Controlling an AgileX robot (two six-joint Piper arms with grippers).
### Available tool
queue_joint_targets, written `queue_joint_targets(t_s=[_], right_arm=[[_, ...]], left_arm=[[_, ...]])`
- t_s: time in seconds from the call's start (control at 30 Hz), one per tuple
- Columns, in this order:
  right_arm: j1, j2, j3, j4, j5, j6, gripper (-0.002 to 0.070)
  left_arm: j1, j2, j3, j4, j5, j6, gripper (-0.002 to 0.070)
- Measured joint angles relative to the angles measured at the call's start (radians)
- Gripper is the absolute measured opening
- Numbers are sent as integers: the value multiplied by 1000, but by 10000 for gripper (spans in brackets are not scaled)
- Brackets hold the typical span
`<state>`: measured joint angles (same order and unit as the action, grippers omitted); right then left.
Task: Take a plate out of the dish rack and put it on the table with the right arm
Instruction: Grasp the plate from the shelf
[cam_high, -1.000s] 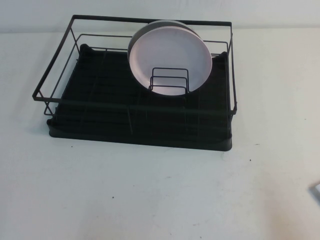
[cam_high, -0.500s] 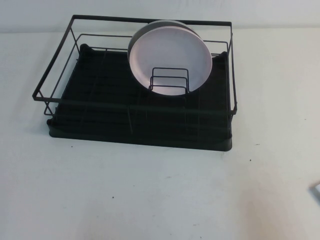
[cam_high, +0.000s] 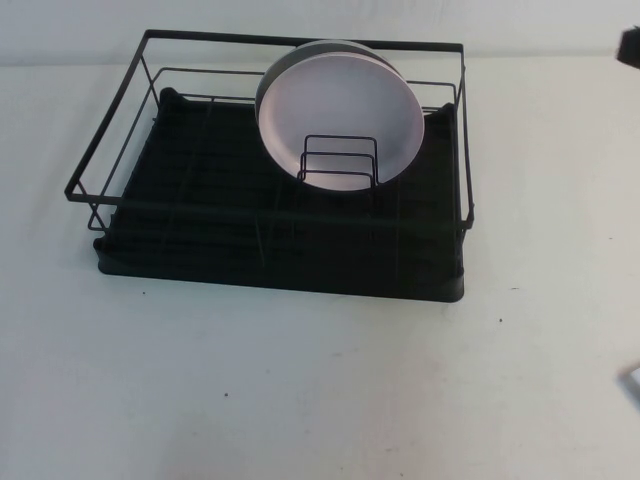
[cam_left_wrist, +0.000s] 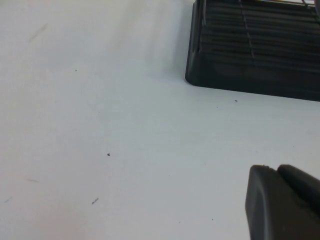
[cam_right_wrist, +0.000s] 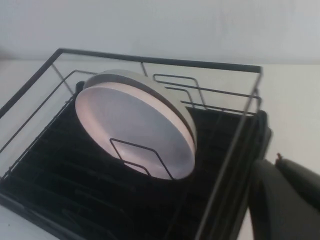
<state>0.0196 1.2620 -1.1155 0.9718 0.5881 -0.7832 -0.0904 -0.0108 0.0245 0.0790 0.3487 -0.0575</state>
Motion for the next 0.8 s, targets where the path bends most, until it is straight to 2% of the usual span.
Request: queue_joint_targets(t_s=[0.23, 0.5, 0.67, 0.8], right_arm=[[13, 412, -440, -34, 215, -9, -17], [167, 733, -889, -295, 431, 104, -17], [211, 835, -1068, -326, 541, 113, -17], [221, 846, -1105, -337, 569, 90, 13]], left_arm=[[0, 0, 0, 0, 0, 0, -4], [0, 0, 0, 0, 0, 0, -4], [0, 0, 0, 0, 0, 0, -4], [0, 0, 0, 0, 0, 0, -4]])
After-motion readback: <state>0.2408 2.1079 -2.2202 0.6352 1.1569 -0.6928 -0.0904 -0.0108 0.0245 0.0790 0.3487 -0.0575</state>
